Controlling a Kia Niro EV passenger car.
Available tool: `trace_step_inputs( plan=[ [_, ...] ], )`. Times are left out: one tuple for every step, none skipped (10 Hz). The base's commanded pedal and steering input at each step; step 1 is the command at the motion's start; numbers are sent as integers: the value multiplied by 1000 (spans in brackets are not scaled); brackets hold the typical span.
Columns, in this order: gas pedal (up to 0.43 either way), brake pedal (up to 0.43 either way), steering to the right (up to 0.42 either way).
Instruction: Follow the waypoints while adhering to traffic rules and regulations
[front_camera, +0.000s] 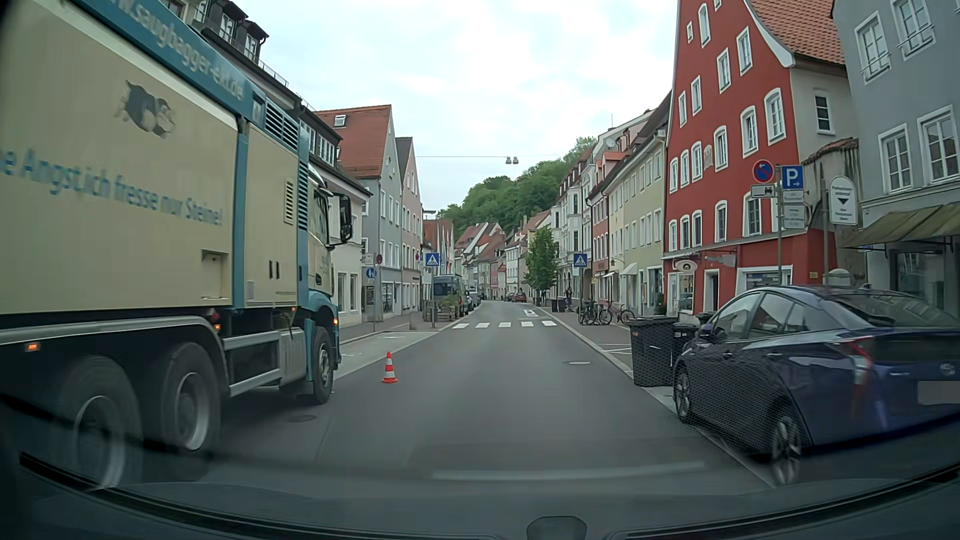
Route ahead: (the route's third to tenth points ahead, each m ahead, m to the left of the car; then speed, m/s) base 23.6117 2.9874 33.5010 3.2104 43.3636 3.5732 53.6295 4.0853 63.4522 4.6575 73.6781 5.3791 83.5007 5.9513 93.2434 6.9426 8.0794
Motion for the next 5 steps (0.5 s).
trace_step_inputs(
  plan=[
    [47,0,2],
    [47,0,2],
    [47,0,2],
    [47,0,2],
    [47,0,2]
  ],
)
